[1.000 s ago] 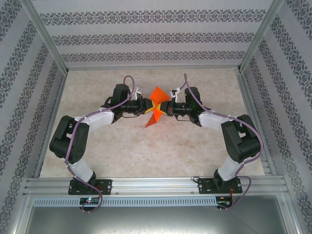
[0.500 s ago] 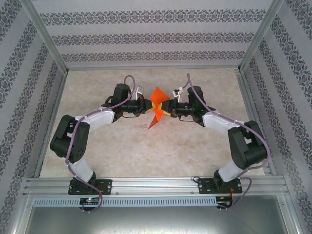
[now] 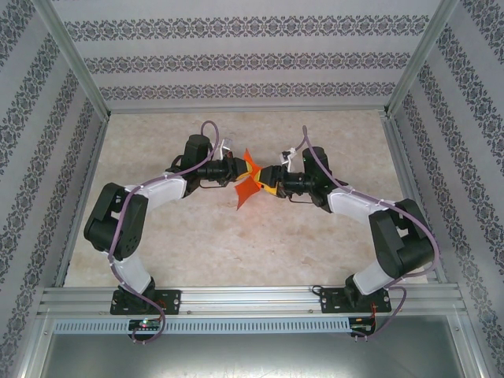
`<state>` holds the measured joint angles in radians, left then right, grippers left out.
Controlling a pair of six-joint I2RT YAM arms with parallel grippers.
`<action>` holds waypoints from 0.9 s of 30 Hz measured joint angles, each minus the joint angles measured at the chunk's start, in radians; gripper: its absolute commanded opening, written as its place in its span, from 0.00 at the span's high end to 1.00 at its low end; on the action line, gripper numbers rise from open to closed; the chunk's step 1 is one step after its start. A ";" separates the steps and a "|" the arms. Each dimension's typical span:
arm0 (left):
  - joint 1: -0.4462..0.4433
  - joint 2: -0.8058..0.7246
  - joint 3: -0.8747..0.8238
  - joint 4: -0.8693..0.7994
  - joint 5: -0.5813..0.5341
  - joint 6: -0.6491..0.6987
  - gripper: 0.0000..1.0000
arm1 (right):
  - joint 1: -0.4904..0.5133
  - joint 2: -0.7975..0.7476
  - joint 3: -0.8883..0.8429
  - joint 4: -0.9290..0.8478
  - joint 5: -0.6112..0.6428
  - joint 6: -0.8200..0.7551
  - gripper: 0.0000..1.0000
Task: Fold a paper plane with a square sheet of paper (pick it up from the middle)
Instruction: Turn over the paper at the center of the table.
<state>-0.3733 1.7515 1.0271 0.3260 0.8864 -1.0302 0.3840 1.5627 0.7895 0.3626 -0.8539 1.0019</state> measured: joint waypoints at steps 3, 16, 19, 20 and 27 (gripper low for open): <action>0.000 0.002 0.000 0.005 0.000 -0.007 0.99 | 0.005 0.019 -0.004 0.029 0.000 0.032 0.46; 0.000 0.002 0.000 0.012 0.000 -0.011 0.99 | -0.016 0.017 -0.097 0.145 0.018 0.173 0.39; 0.000 0.002 0.000 0.013 0.000 -0.011 0.99 | -0.015 0.015 -0.122 0.233 0.031 0.253 0.39; 0.000 0.002 0.000 0.014 0.000 -0.011 0.99 | -0.014 0.017 -0.132 0.272 0.034 0.285 0.39; 0.000 0.002 0.000 0.042 0.001 -0.026 0.99 | 0.023 0.097 -0.145 0.491 0.057 0.450 0.43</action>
<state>-0.3733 1.7535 1.0271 0.3683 0.8871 -1.0557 0.4072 1.6592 0.6449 0.8539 -0.7971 1.4517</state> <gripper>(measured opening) 0.067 0.585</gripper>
